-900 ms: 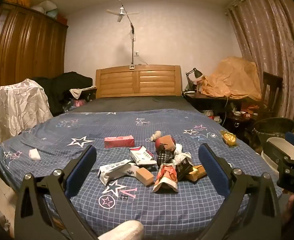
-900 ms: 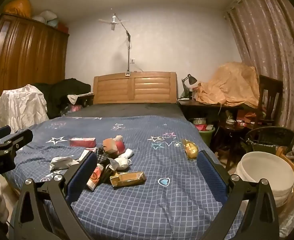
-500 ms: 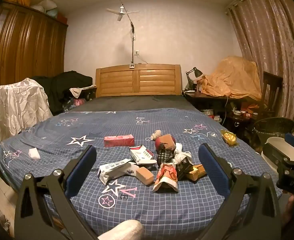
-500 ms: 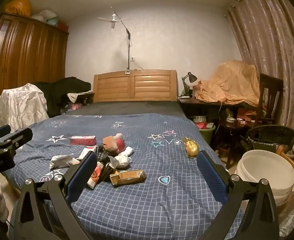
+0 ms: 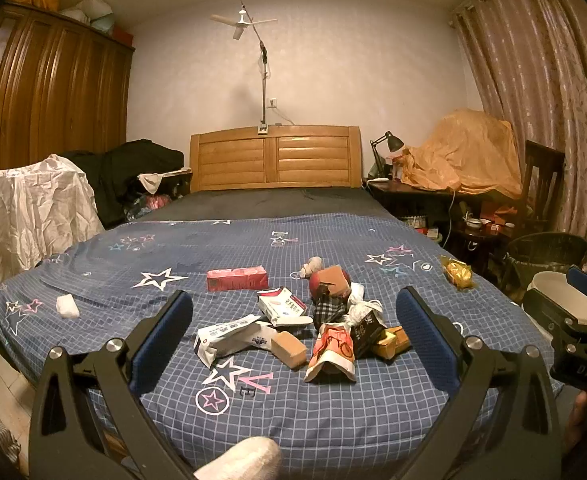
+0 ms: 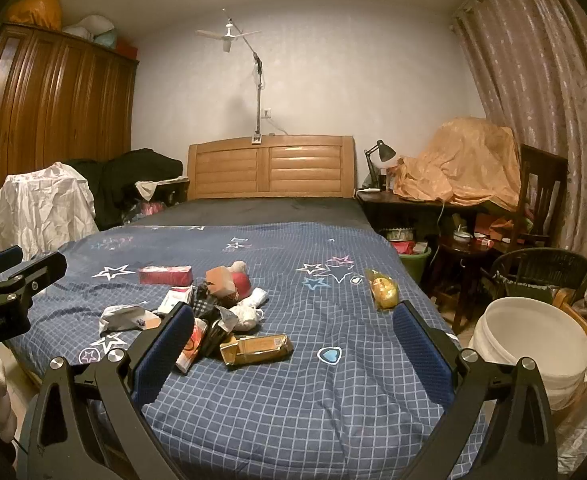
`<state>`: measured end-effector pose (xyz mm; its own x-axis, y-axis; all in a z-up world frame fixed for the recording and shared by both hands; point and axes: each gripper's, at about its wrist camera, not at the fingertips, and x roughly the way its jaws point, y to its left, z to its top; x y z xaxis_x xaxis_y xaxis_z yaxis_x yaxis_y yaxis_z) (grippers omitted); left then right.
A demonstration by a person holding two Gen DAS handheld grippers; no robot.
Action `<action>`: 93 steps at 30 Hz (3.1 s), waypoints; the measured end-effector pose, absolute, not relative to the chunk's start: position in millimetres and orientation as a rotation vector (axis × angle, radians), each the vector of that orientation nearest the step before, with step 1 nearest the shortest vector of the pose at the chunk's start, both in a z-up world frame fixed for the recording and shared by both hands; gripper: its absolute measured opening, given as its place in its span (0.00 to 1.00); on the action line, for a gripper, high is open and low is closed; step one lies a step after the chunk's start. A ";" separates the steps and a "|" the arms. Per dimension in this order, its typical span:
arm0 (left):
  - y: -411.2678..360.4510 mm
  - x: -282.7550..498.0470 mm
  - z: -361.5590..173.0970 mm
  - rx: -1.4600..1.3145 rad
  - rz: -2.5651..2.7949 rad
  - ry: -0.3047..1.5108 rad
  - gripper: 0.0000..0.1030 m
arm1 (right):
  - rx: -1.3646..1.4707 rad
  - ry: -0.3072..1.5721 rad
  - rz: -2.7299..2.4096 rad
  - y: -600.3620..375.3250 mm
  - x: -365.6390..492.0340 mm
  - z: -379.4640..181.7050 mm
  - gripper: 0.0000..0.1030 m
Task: Collect trash
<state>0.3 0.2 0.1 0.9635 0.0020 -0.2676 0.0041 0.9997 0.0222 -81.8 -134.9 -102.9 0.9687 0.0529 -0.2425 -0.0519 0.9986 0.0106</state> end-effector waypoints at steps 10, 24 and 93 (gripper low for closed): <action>0.4 0.3 0.4 0.023 -0.002 0.274 0.95 | 0.004 0.259 0.057 -134.2 -77.9 -105.3 0.96; 0.7 0.5 0.6 0.023 -0.001 0.279 0.95 | 0.004 0.259 0.058 -134.6 -77.5 -107.2 0.96; 125.7 112.3 -140.5 0.071 -0.204 0.740 0.95 | 0.305 0.864 0.496 -89.3 53.4 -206.3 0.96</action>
